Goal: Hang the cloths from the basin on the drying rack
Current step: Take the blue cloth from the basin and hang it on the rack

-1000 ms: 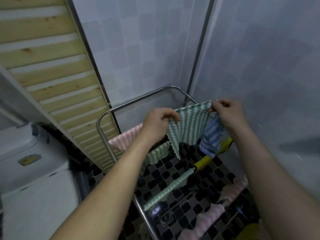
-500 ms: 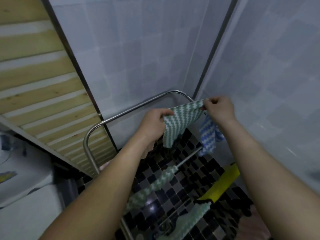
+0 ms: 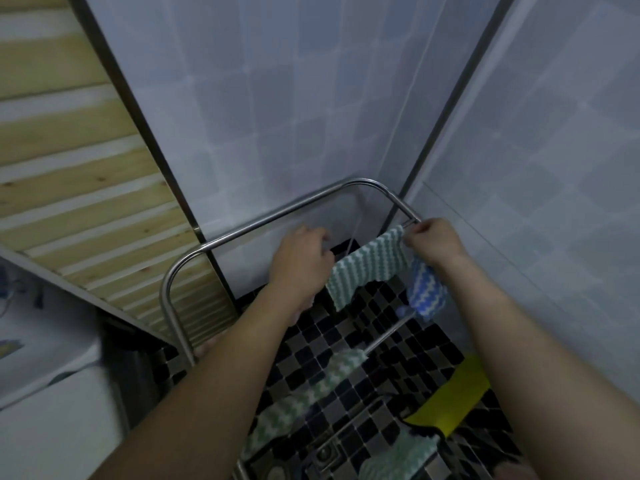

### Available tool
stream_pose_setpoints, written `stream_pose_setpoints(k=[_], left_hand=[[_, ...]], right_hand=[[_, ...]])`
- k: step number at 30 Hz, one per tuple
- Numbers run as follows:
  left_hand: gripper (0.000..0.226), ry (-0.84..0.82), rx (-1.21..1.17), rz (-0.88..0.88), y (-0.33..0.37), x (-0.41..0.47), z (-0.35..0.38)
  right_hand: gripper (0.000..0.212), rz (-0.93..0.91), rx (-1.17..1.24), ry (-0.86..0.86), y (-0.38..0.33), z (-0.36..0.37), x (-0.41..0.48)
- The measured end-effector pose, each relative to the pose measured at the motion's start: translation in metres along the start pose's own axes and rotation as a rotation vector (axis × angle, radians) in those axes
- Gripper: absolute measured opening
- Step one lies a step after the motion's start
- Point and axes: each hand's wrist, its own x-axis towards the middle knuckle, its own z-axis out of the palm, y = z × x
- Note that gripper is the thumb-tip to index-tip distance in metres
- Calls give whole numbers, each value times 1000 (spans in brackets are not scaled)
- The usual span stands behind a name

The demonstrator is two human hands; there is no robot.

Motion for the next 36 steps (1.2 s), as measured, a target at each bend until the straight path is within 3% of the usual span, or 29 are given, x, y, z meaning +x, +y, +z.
stream_pose_setpoints(k=[4, 5, 8, 11, 15, 18, 27, 31, 34, 36], left_hand=[[19, -51, 27, -24, 5, -13, 3], [20, -29, 33, -25, 5, -13, 3], [16, 14, 3, -30, 4, -11, 2], [16, 69, -23, -37, 4, -8, 1], [21, 88, -6, -25, 5, -4, 4], [25, 55, 51, 4, 6, -6, 7], [22, 64, 26, 4, 10, -7, 15], [27, 53, 68, -49, 9, -1, 17], [32, 38, 131, -50, 12, -5, 15], [26, 105, 108, 0, 20, -11, 12]], right_hand=[[7, 113, 302, -159, -1, 10, -8], [5, 123, 349, -145, -1, 10, -8], [26, 121, 408, -67, 1, 10, -3], [24, 128, 454, 37, 1, 9, 6], [11, 102, 219, 188, -1, 11, 17], [26, 103, 79, 213, -1, 9, 17], [29, 81, 21, 192, 2, 10, 19], [33, 25, -28, 130, -6, -3, 5], [23, -142, -145, 39, -20, -27, -17], [18, -212, -85, -90, -29, -47, -37]])
